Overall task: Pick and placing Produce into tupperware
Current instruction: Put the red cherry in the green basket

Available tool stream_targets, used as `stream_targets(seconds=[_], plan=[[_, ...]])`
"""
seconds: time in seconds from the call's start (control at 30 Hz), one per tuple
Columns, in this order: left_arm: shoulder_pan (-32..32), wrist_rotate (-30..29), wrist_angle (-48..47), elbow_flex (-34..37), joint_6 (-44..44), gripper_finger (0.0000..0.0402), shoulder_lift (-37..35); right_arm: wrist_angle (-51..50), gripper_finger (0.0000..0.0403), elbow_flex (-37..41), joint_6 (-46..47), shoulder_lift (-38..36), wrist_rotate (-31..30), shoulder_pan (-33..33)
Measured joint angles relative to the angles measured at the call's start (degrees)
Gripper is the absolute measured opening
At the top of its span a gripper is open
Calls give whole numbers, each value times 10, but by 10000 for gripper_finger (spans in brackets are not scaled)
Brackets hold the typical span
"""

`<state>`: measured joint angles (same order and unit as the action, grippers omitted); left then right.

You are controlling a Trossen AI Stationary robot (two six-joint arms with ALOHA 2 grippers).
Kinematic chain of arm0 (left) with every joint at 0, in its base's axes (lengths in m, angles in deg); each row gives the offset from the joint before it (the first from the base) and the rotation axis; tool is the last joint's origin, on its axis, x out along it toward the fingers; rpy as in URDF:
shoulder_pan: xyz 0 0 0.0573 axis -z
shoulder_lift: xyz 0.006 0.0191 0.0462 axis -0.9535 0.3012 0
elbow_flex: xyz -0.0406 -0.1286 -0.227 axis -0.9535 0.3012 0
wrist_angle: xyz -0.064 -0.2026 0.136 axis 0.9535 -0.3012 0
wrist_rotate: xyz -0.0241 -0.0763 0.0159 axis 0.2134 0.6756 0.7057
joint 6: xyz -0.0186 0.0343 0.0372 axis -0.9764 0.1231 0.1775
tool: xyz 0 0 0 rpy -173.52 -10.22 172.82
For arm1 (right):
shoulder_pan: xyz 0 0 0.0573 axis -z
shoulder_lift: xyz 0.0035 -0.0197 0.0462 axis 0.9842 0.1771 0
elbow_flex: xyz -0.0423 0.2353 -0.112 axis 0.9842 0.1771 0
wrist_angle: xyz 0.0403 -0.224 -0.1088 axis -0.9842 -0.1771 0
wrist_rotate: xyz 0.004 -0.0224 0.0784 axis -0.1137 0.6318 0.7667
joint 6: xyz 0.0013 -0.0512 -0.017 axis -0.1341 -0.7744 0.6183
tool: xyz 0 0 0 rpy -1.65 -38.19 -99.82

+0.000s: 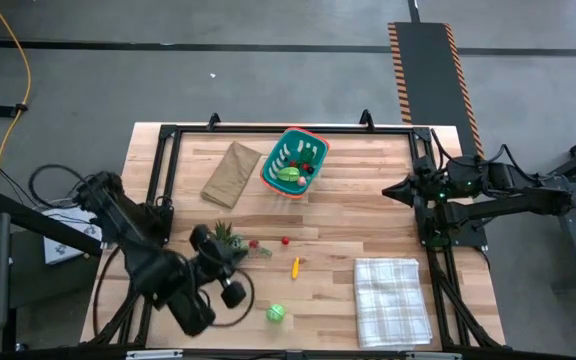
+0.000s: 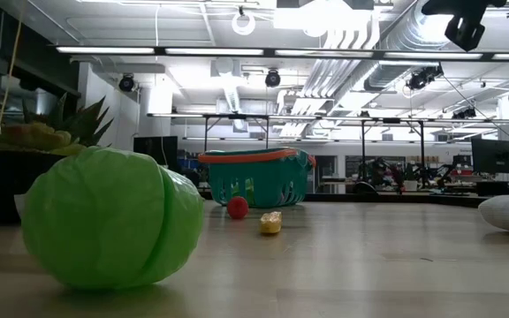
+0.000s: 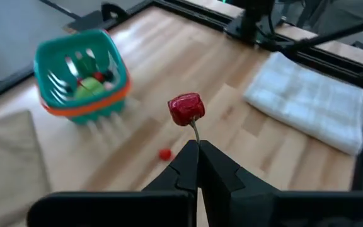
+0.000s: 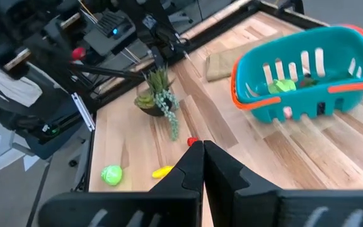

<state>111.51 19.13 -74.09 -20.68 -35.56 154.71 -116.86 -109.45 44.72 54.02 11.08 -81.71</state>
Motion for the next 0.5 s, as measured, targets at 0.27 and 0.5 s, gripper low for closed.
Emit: stream_targets(seconds=[0.27,0.5], plan=[[-77,-2,-8,0,119,0,-69,53,1,0,-9,0,0,0],[-158,5,-7,0,256,0,-114,88,1,0,-21,6,0,0]])
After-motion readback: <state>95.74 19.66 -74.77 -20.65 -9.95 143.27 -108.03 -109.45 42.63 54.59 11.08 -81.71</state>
